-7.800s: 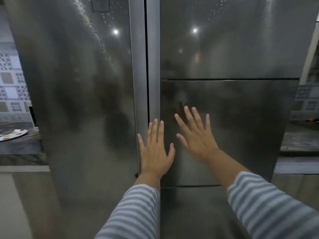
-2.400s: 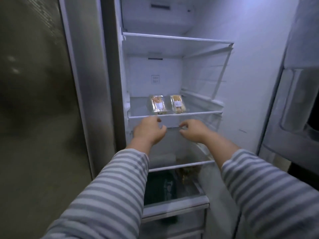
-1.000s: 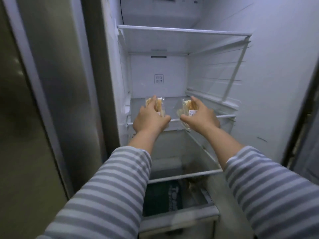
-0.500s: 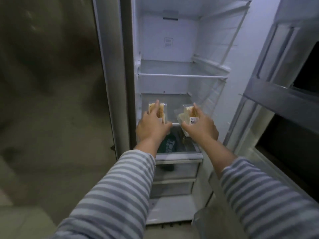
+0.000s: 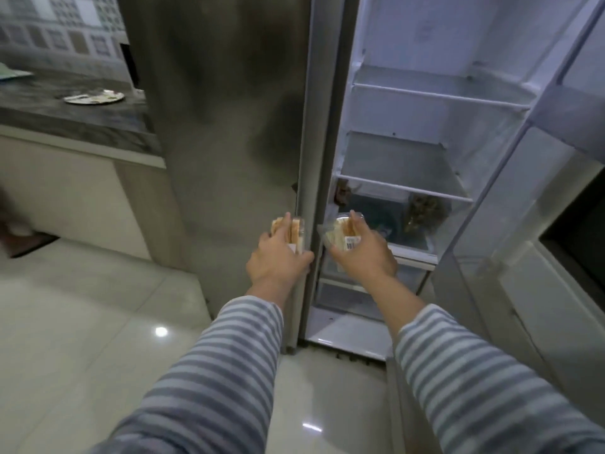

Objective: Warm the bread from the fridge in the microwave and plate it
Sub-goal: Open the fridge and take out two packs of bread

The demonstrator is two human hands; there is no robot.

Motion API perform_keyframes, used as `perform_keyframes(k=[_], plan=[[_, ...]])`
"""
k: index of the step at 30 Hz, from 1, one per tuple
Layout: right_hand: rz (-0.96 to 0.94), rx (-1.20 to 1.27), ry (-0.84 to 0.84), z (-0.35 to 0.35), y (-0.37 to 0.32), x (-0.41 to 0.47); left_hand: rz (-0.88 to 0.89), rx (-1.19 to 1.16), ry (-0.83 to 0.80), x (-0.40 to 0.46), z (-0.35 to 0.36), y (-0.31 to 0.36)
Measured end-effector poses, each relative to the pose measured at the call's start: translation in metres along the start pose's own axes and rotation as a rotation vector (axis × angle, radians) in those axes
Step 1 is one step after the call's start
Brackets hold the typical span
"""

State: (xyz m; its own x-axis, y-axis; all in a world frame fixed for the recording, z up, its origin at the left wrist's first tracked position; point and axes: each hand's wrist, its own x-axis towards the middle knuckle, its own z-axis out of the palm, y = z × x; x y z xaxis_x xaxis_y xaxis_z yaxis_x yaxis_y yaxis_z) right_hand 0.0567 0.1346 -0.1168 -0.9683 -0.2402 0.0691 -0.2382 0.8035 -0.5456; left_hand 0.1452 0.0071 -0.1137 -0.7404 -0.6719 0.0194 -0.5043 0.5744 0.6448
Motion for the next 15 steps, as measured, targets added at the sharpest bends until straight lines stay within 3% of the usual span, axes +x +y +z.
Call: perform_keyframes(k=[8,15], plan=[[-0.195,0.056,-0.147,0.055,-0.095,-0.025,-0.140,0.018,0.192,-0.007,-0.074,-0.085],[-0.410,0.121,-0.236,0.120,-0.208,-0.018,-0.274,0.076,0.352,0.043,-0.148,-0.168]])
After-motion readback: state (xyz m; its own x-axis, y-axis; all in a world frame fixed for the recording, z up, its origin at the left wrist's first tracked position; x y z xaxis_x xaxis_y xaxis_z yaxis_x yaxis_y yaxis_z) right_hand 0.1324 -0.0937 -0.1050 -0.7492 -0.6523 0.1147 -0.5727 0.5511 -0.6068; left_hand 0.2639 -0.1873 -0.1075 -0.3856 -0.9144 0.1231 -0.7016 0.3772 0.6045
